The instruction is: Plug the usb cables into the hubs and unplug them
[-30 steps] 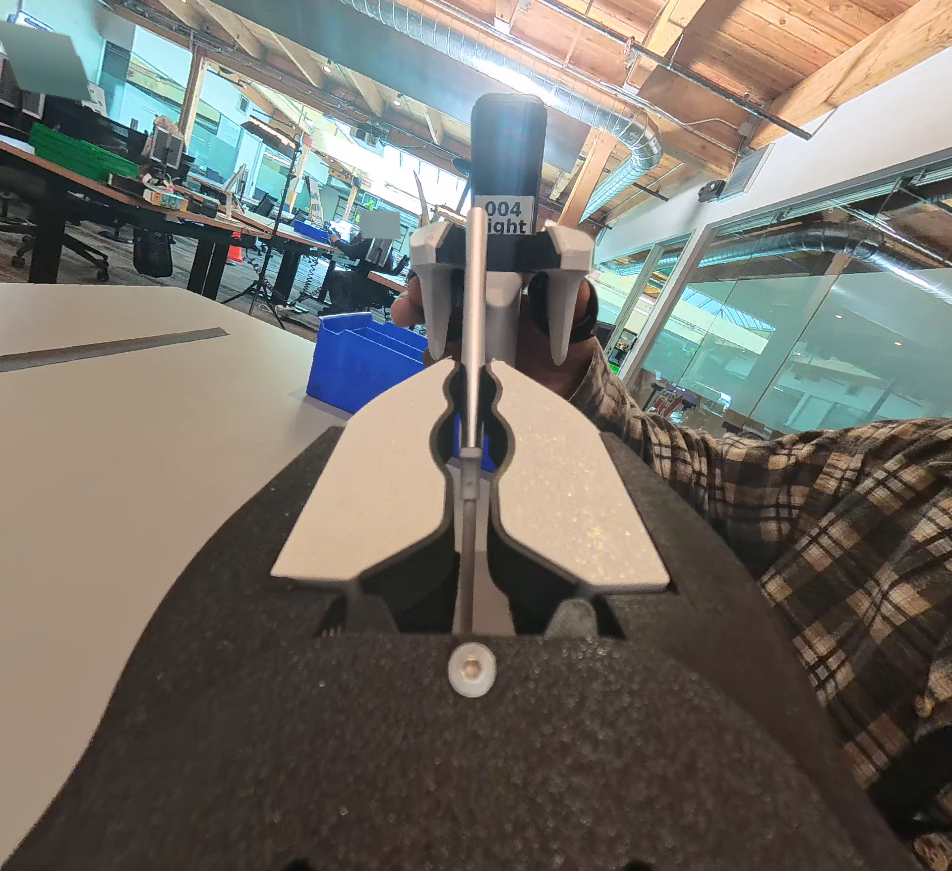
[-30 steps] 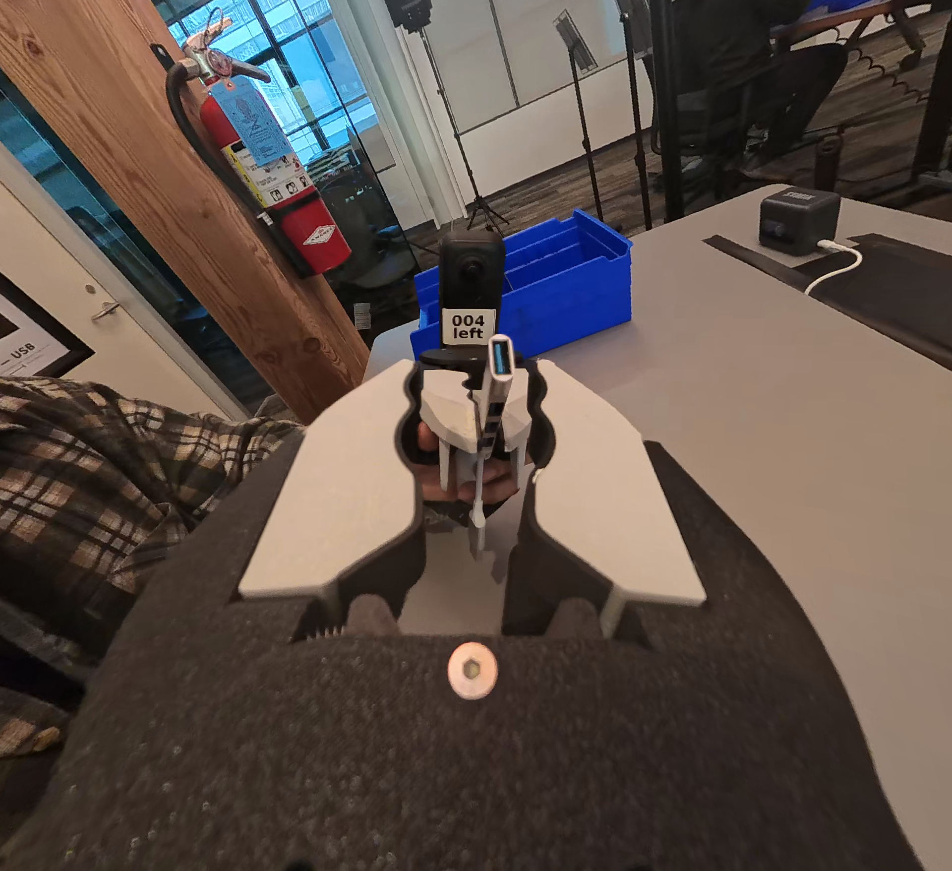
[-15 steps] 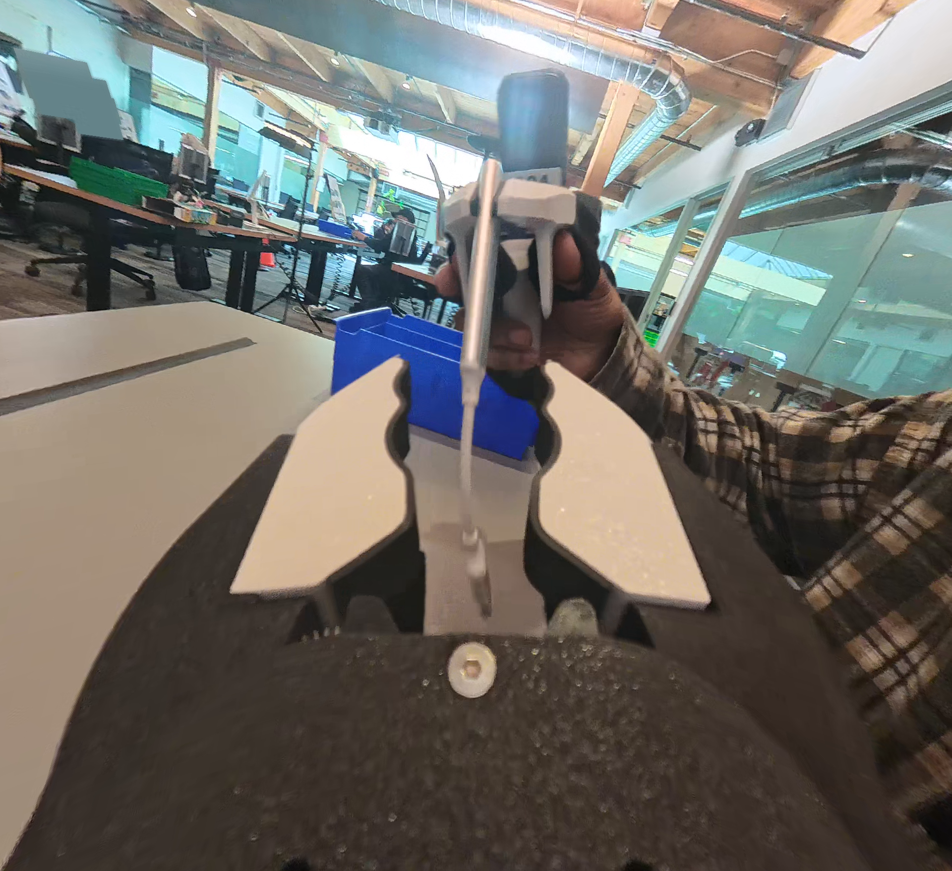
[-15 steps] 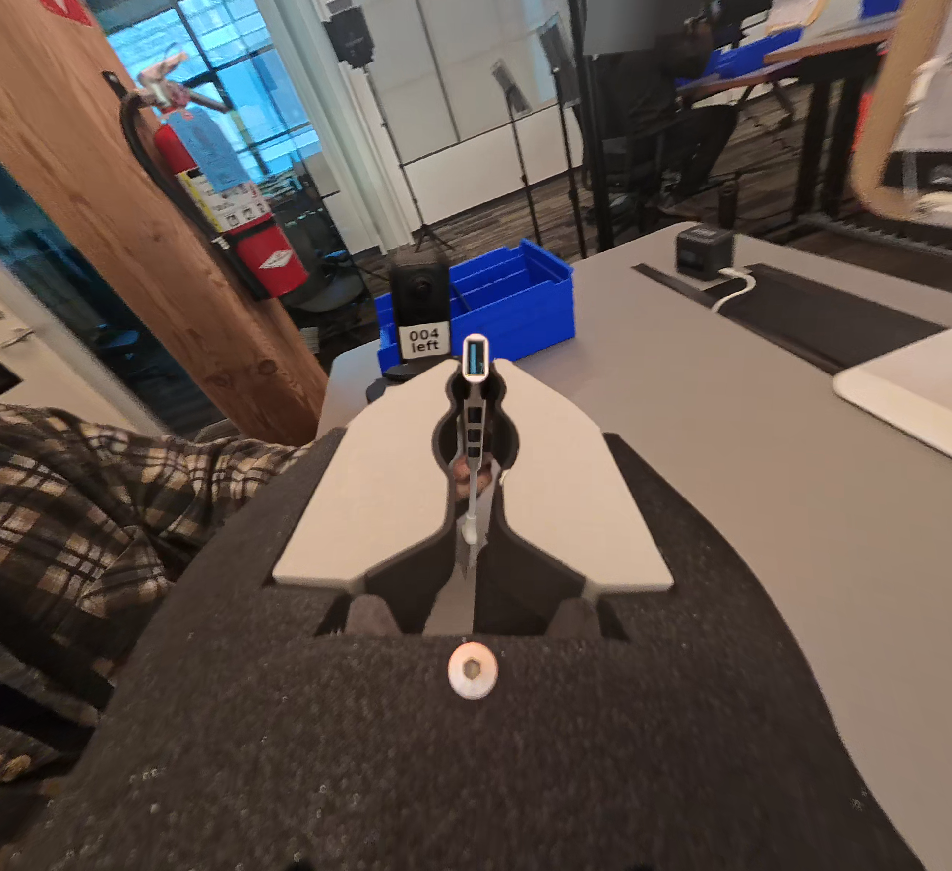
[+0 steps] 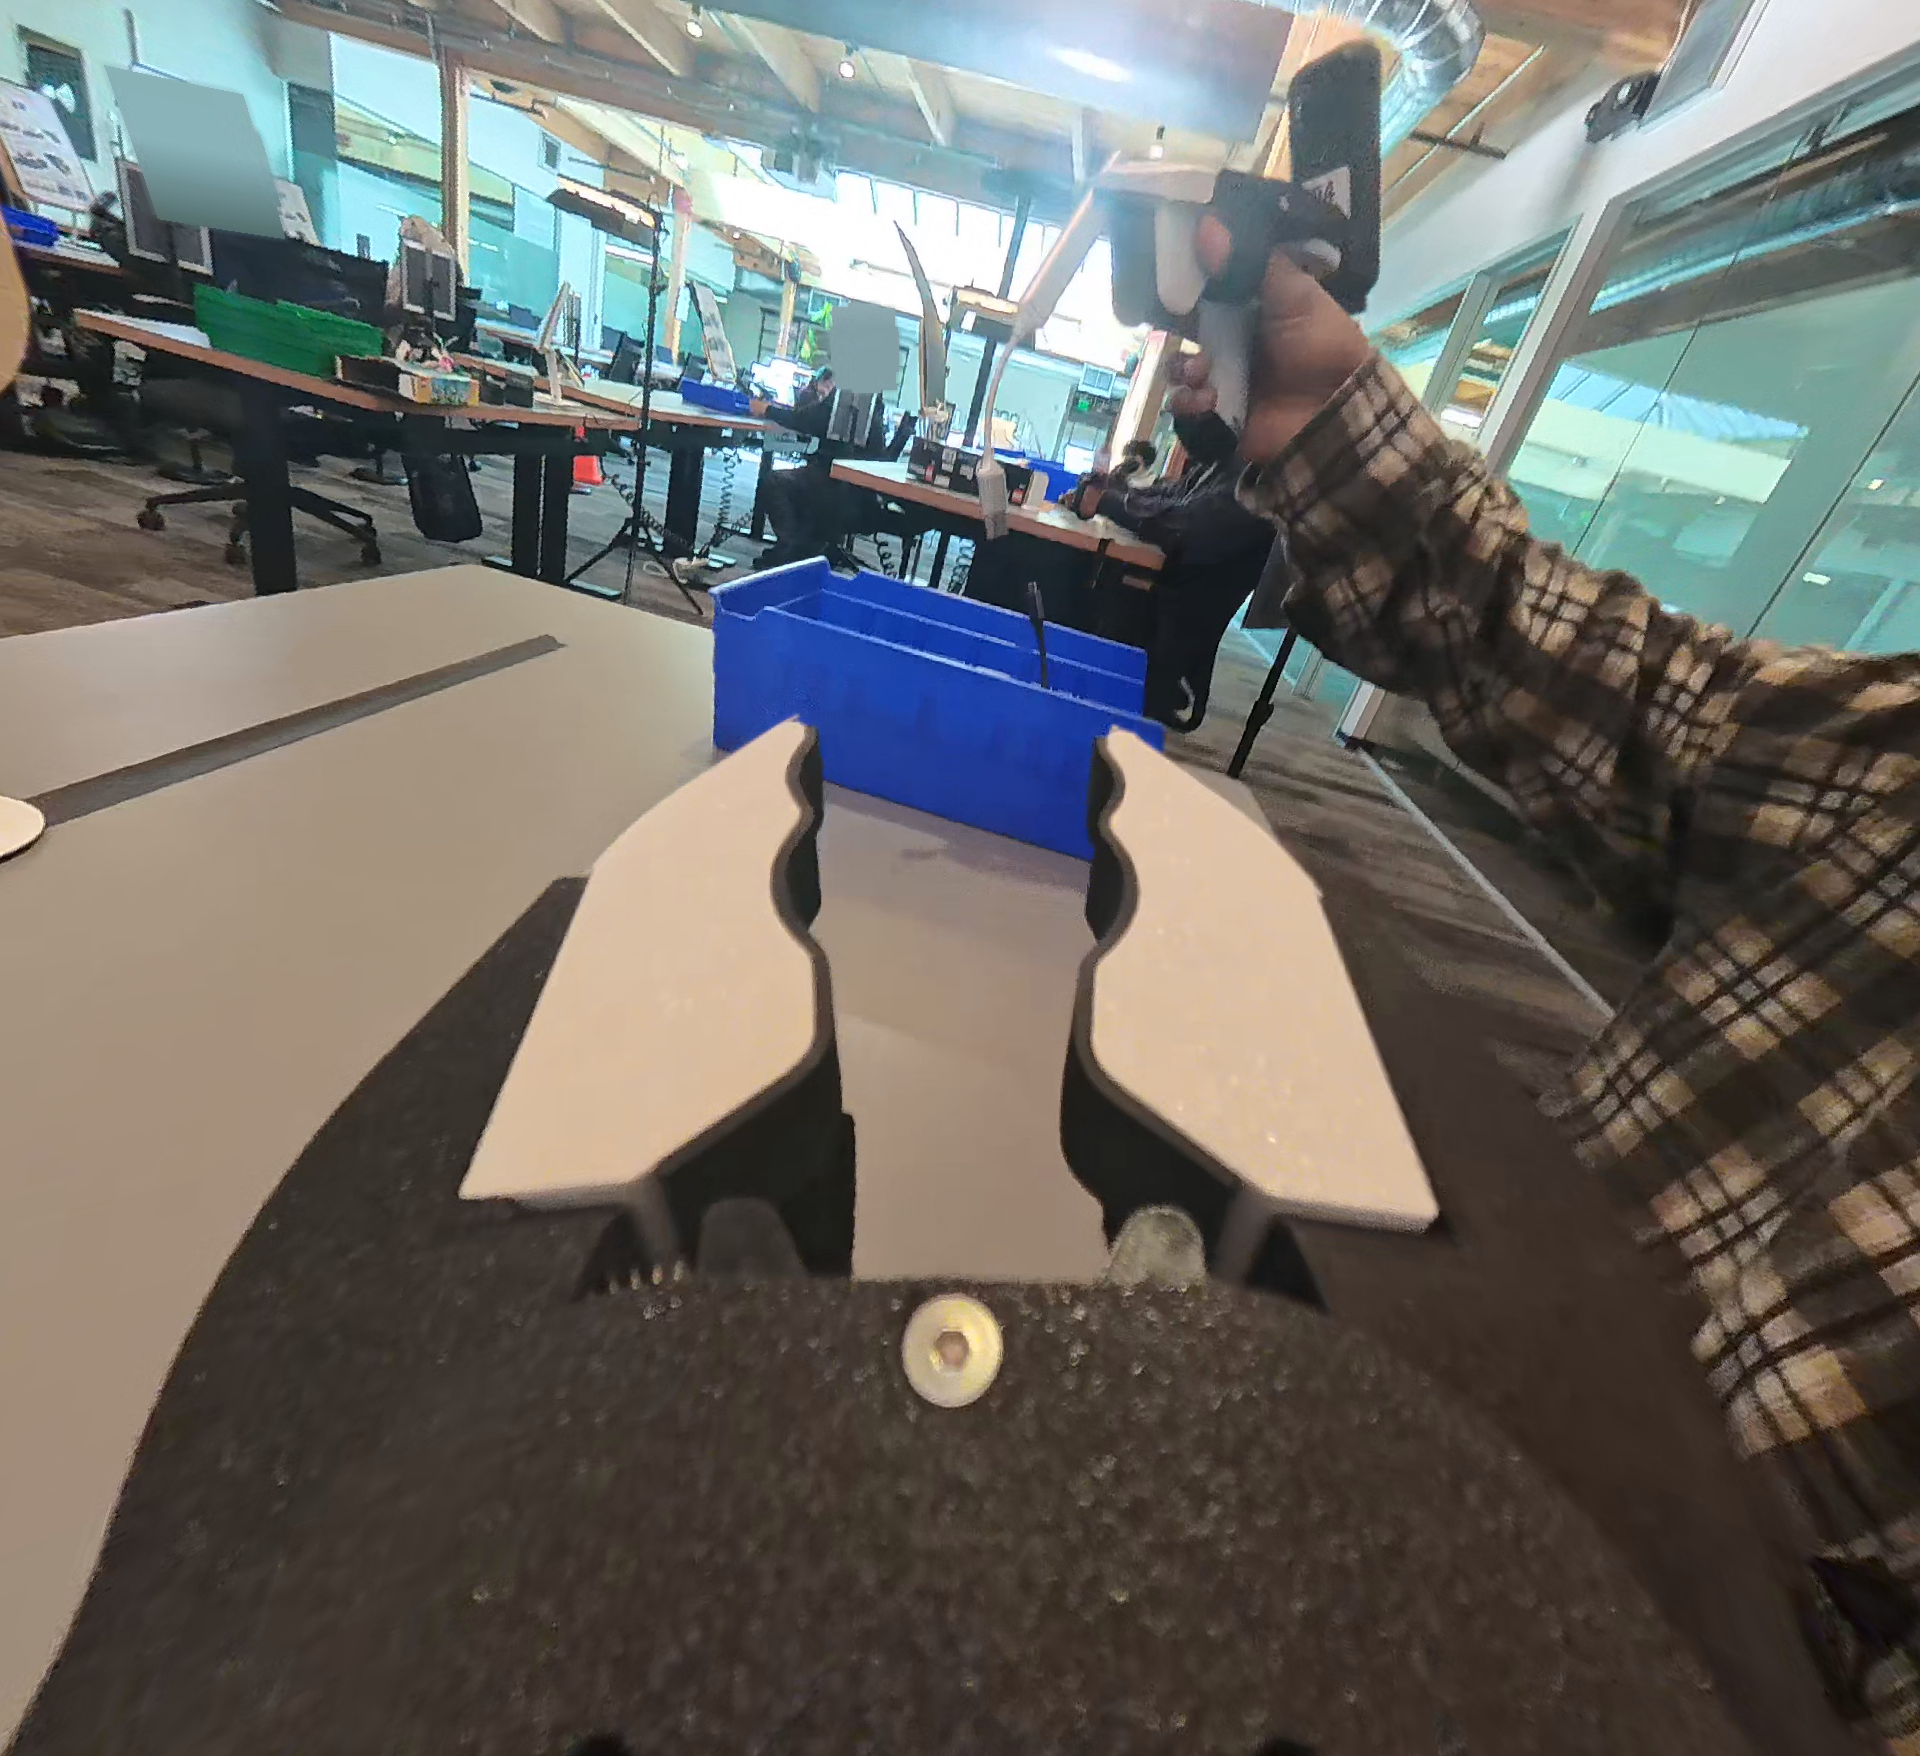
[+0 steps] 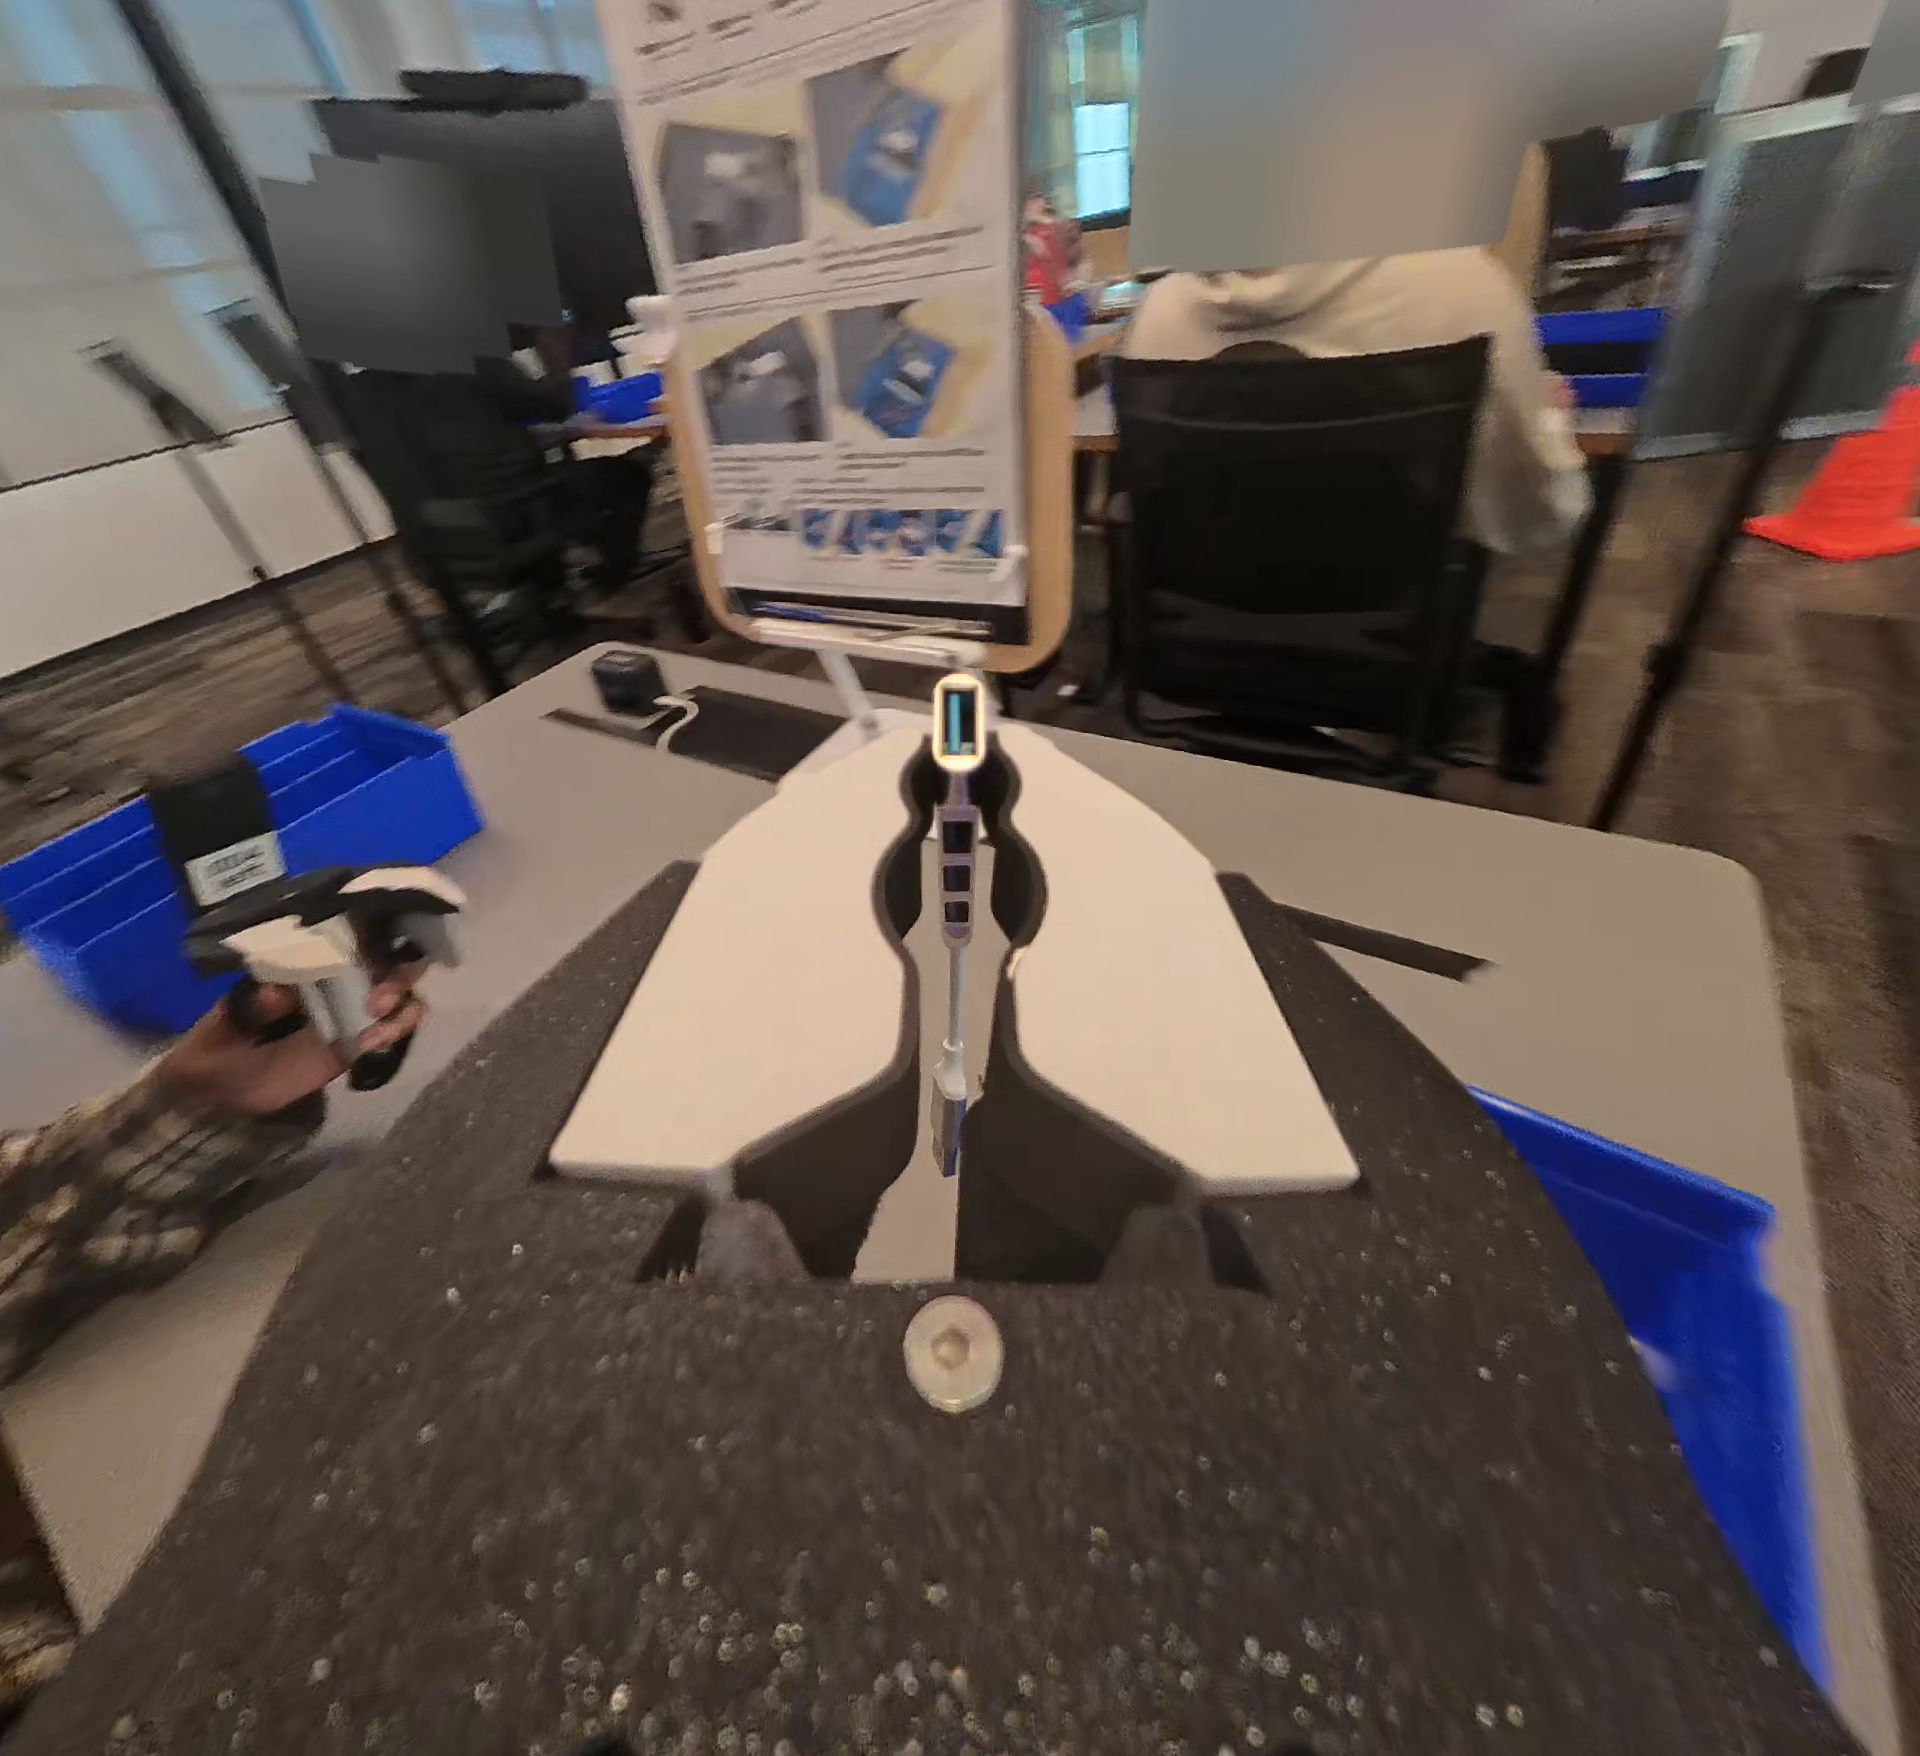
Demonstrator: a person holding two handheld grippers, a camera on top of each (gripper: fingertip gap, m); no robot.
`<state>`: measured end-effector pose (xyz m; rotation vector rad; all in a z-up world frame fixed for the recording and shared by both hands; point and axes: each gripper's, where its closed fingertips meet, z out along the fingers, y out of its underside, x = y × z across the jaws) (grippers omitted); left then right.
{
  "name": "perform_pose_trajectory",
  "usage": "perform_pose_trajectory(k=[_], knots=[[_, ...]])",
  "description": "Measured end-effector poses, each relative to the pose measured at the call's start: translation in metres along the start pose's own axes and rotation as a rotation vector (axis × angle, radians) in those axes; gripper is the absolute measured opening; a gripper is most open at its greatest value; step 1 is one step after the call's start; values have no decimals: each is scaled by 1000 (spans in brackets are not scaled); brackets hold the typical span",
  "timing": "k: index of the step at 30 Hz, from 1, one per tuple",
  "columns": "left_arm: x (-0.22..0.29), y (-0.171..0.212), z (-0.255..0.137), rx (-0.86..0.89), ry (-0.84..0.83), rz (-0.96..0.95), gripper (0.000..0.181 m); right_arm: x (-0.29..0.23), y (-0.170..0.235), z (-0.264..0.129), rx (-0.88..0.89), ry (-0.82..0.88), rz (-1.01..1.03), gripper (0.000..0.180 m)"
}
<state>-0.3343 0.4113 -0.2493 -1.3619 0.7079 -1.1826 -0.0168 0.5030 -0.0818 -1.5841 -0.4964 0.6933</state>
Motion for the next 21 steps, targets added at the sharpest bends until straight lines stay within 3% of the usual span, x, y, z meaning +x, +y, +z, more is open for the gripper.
perform_pose_trajectory(k=[3, 8, 15, 21], knots=[[2, 5, 2, -29, 0, 25, 46, 40, 15, -18, 6, 110, 43, 7], [2, 14, 3, -61, -7, 34, 47, 93, 75, -15, -81, 190, 205, 7], [-1, 15, 1, -67, -11, 29, 45, 138, 153, 2, -176, 163, 553, 7], [-5, 15, -1, -71, -26, 30, 45, 169, 187, -8, -321, 310, 416, 12]])
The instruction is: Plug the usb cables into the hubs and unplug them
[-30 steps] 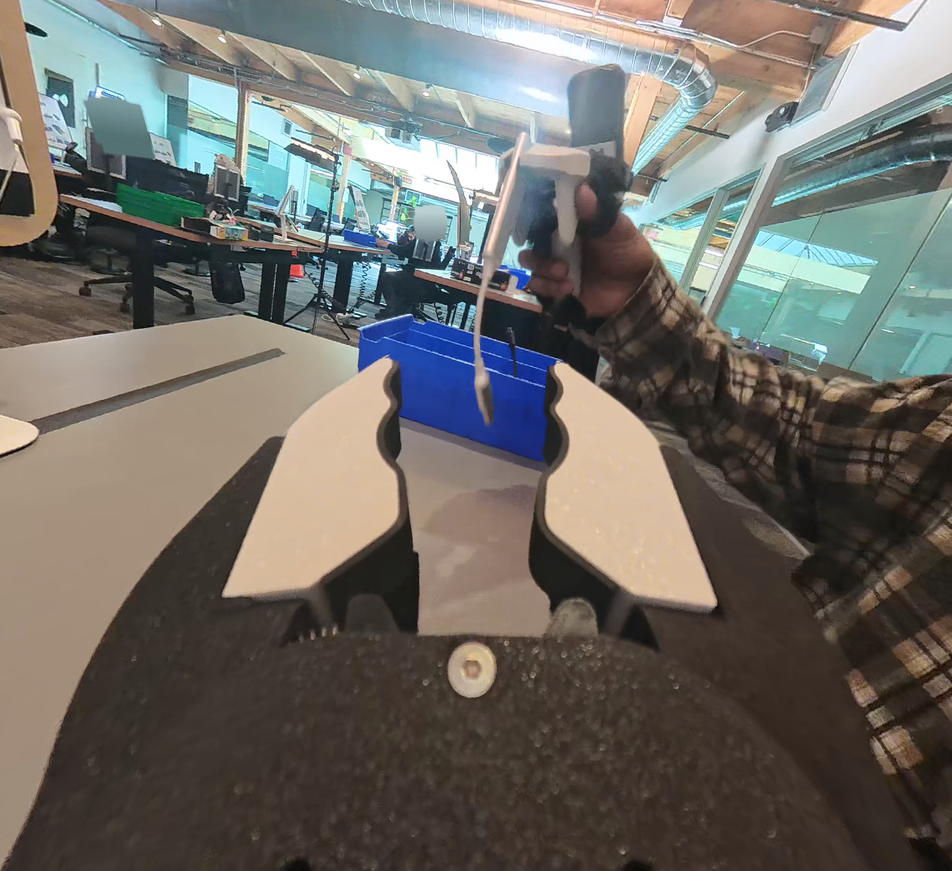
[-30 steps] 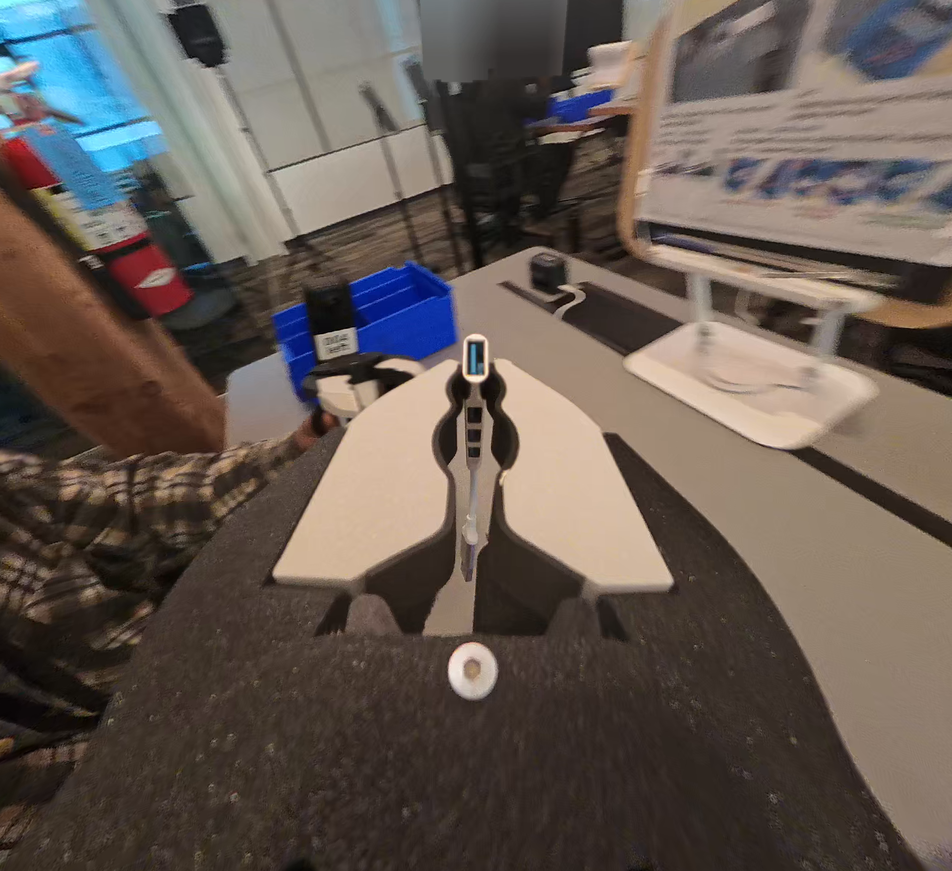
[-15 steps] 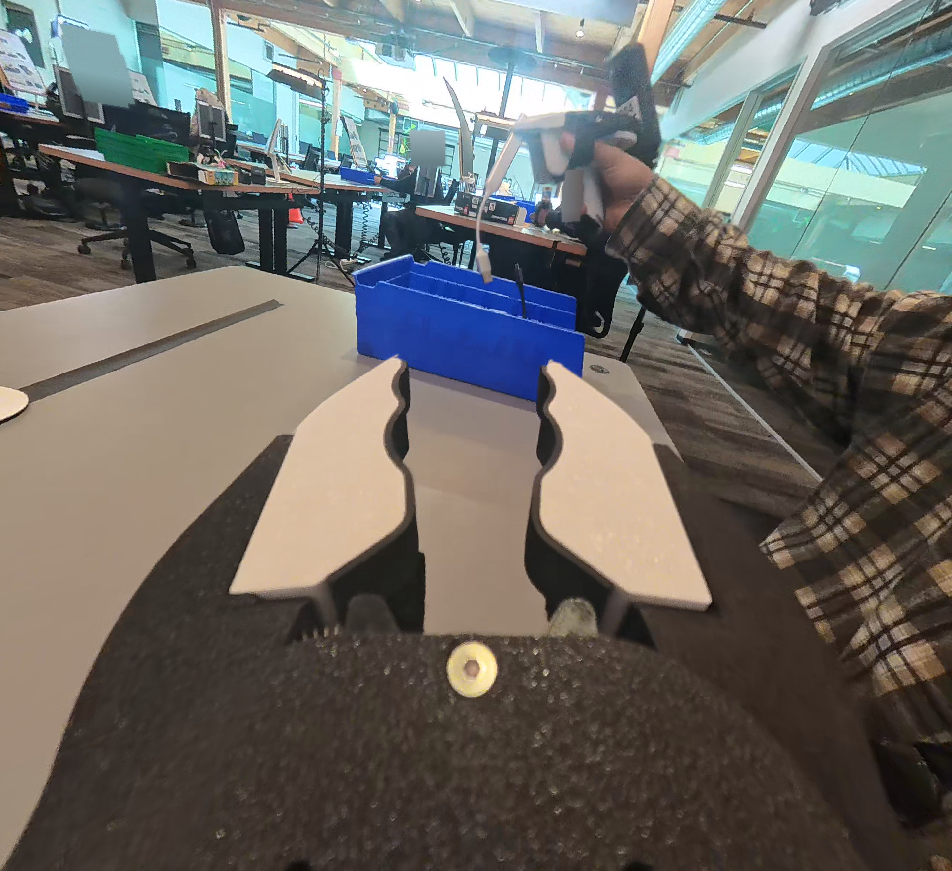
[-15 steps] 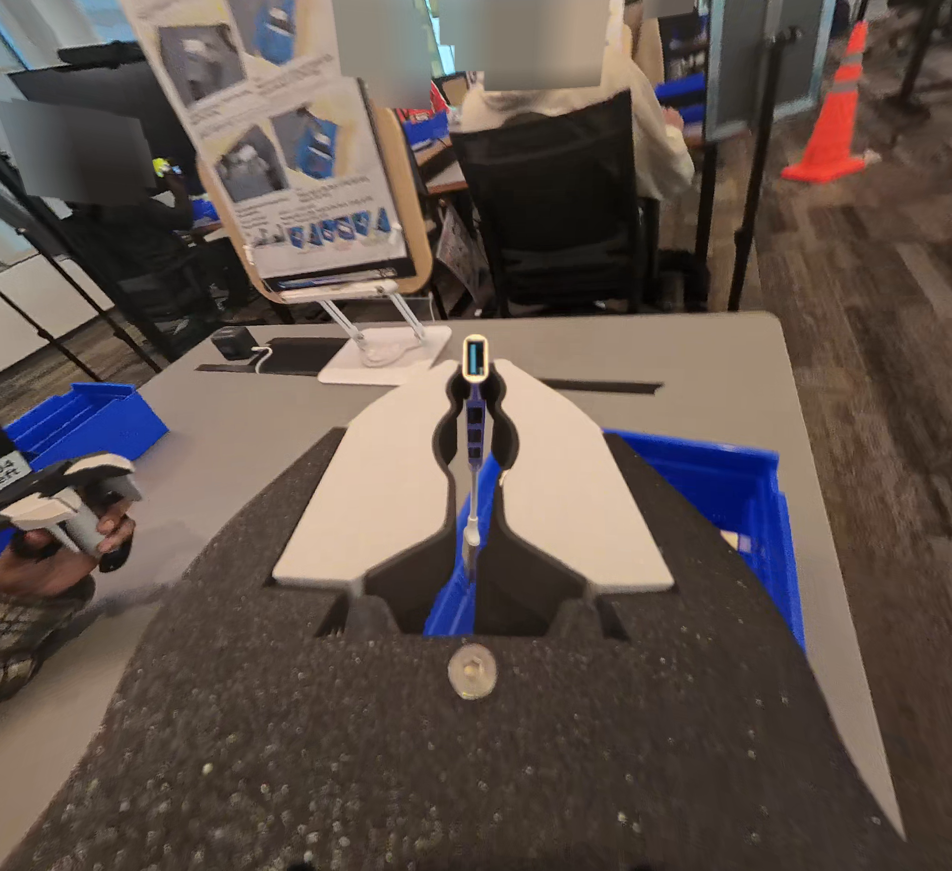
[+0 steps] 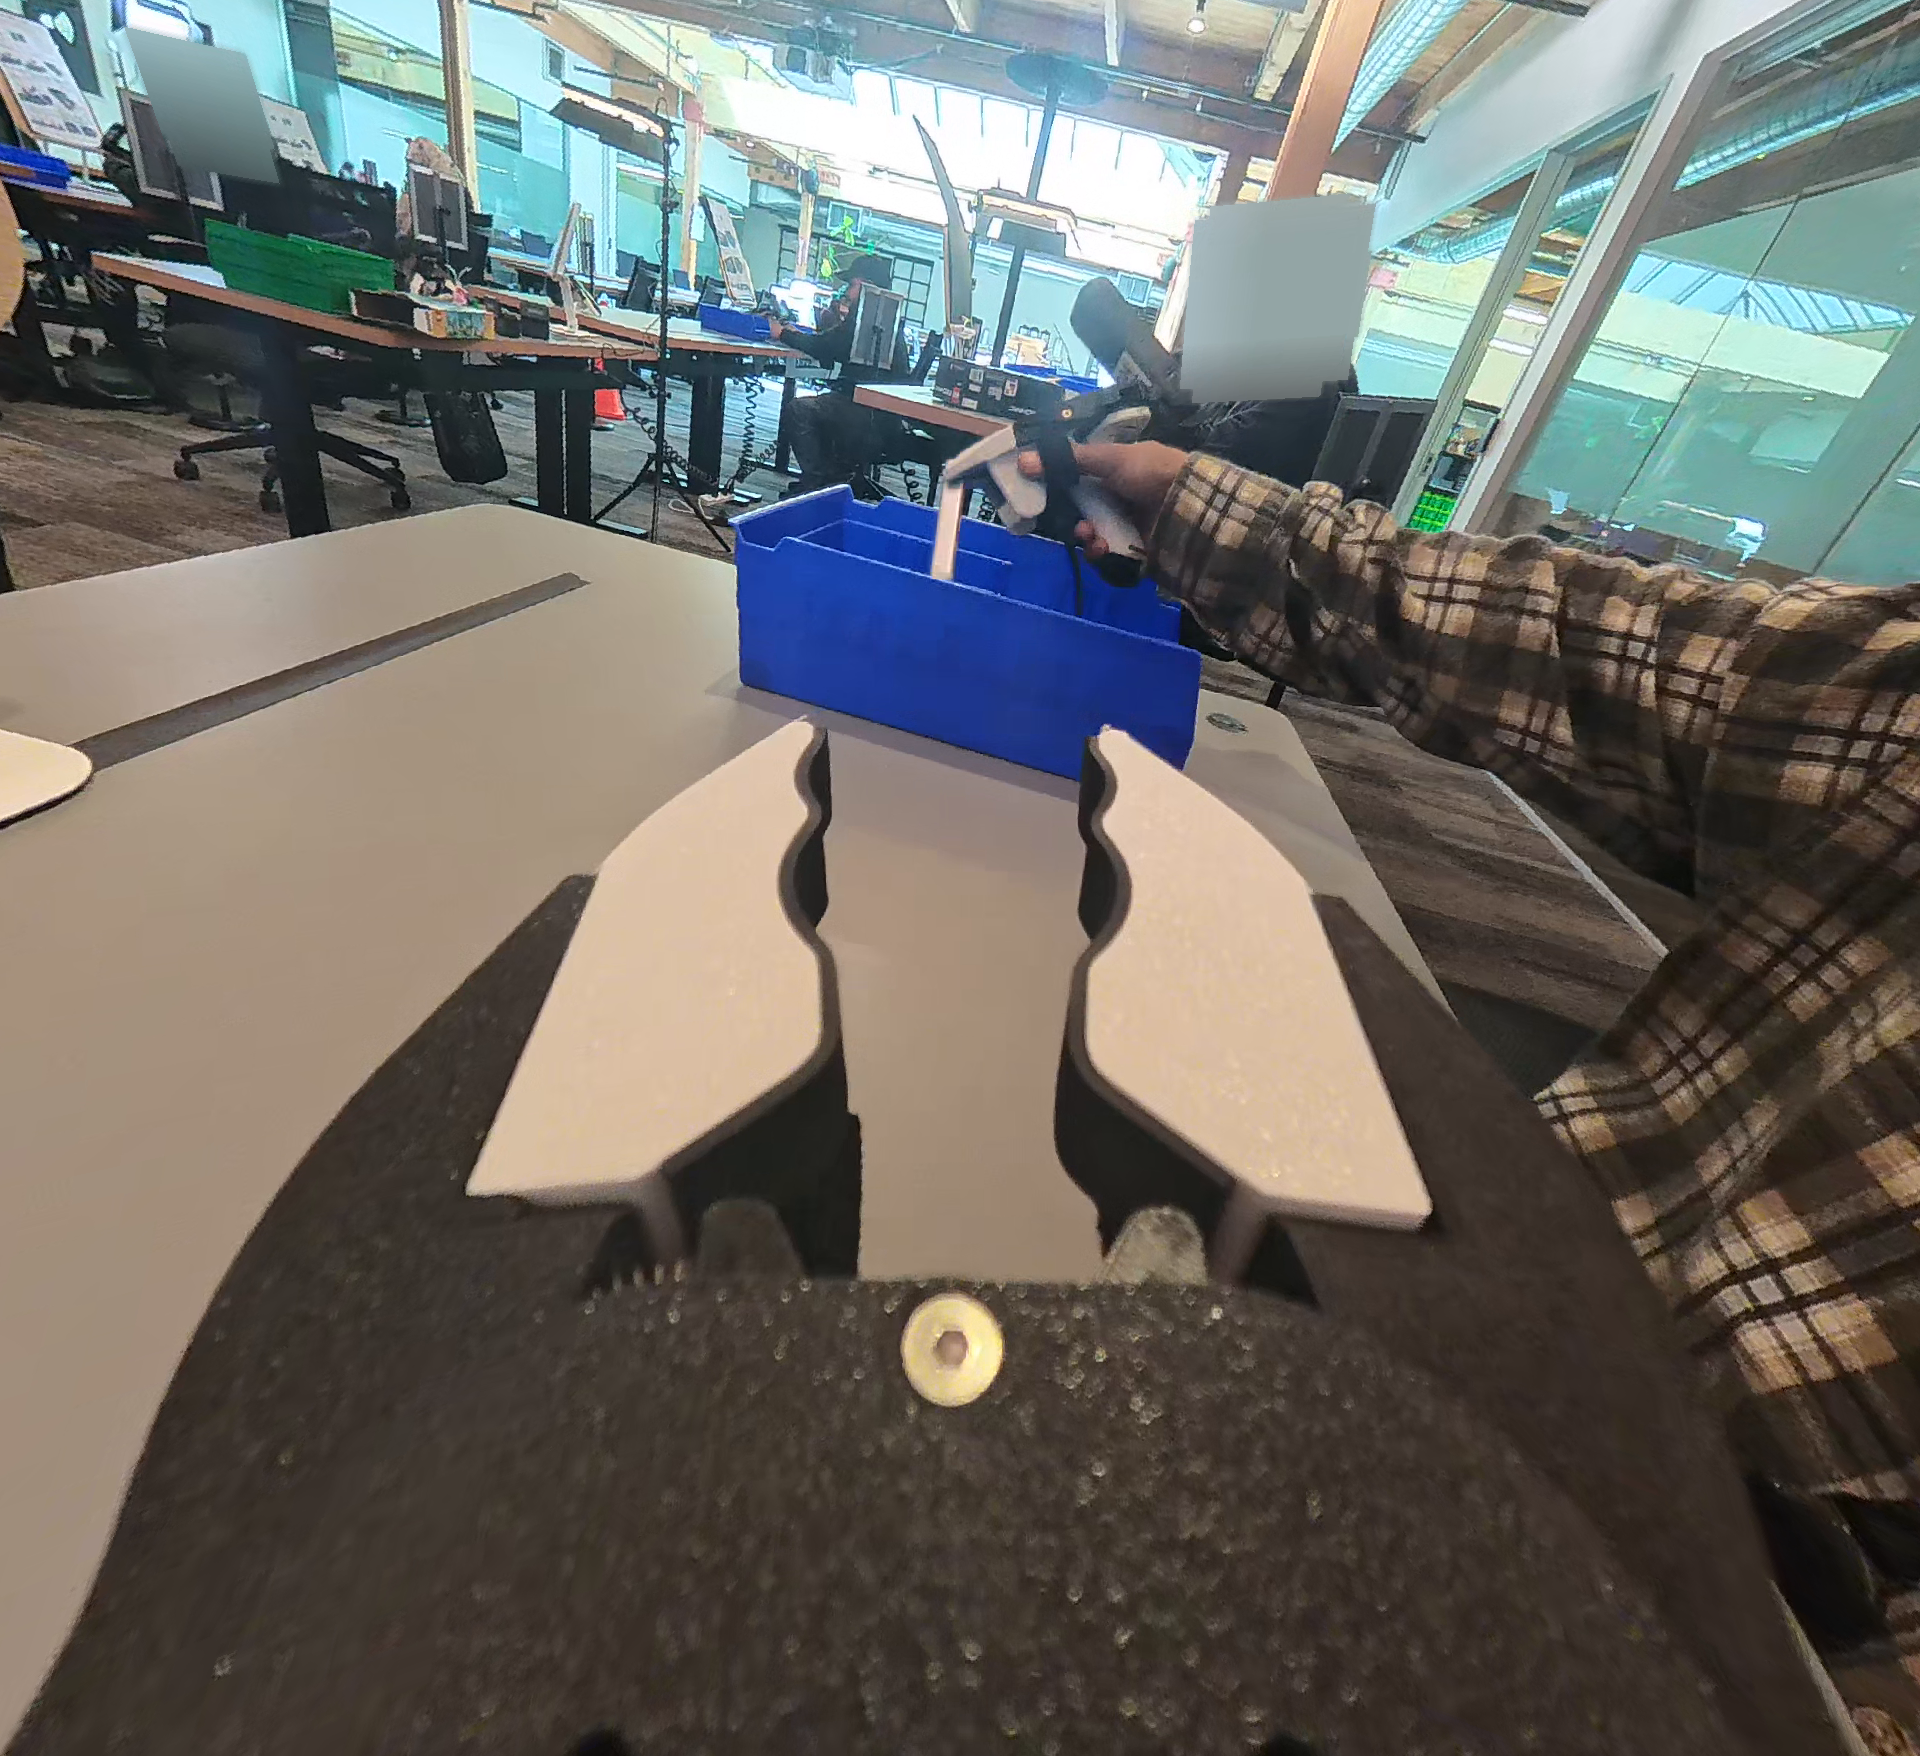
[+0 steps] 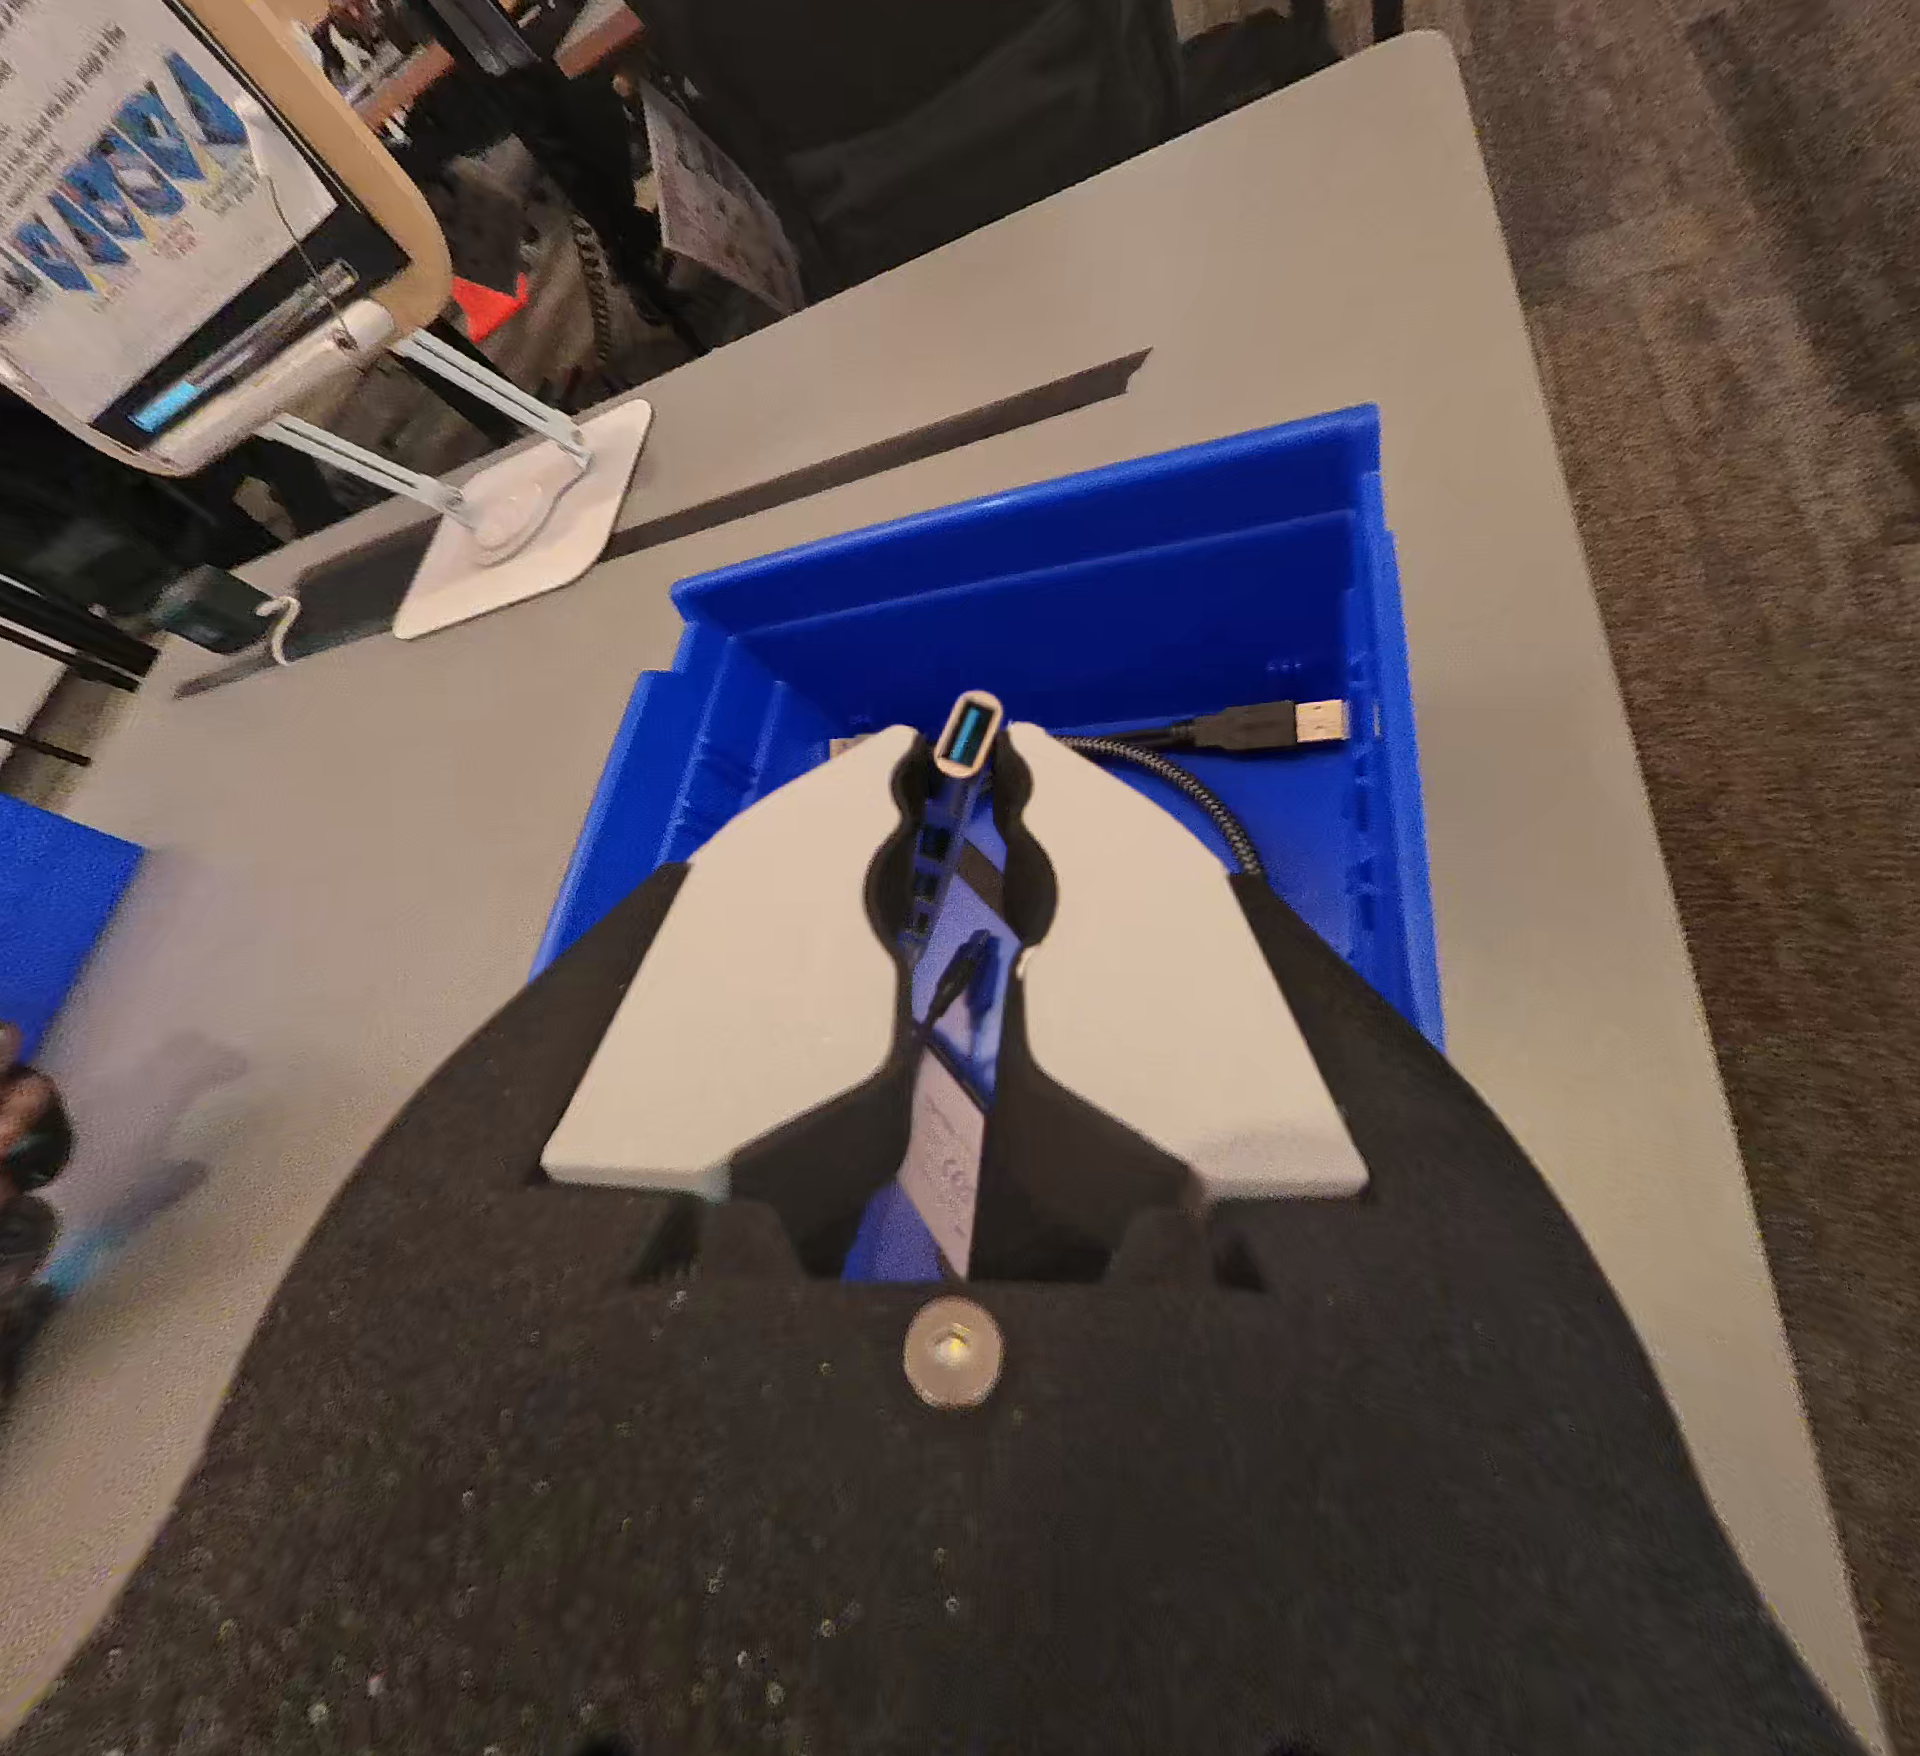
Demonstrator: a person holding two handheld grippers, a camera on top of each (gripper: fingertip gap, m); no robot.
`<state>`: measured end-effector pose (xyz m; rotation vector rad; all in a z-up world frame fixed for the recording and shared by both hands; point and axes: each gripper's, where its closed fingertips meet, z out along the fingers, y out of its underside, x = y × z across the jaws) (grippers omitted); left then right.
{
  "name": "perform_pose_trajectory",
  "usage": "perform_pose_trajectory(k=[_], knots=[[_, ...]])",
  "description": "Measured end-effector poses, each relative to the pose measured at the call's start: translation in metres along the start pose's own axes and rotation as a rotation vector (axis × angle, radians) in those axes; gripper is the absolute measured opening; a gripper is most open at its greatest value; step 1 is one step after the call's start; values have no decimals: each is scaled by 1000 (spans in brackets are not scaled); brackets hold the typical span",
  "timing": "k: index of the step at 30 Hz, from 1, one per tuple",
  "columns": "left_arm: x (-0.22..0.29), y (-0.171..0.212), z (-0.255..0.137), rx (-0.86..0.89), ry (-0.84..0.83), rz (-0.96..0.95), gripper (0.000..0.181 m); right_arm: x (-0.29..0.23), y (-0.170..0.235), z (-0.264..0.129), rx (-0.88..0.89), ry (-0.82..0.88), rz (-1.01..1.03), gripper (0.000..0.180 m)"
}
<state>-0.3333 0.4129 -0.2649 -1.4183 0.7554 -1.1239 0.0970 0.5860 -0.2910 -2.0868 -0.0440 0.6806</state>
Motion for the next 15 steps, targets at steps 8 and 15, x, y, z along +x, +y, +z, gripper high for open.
perform_pose_trajectory(k=[8, 15], knots=[[-7, -3, -5, 1, -51, 30, 46, -36, -32, -26, 82, 100, -338, 37], [-23, -8, -20, -11, -141, 84, 48, -155, -46, -72, 328, 60, -638, 50]])
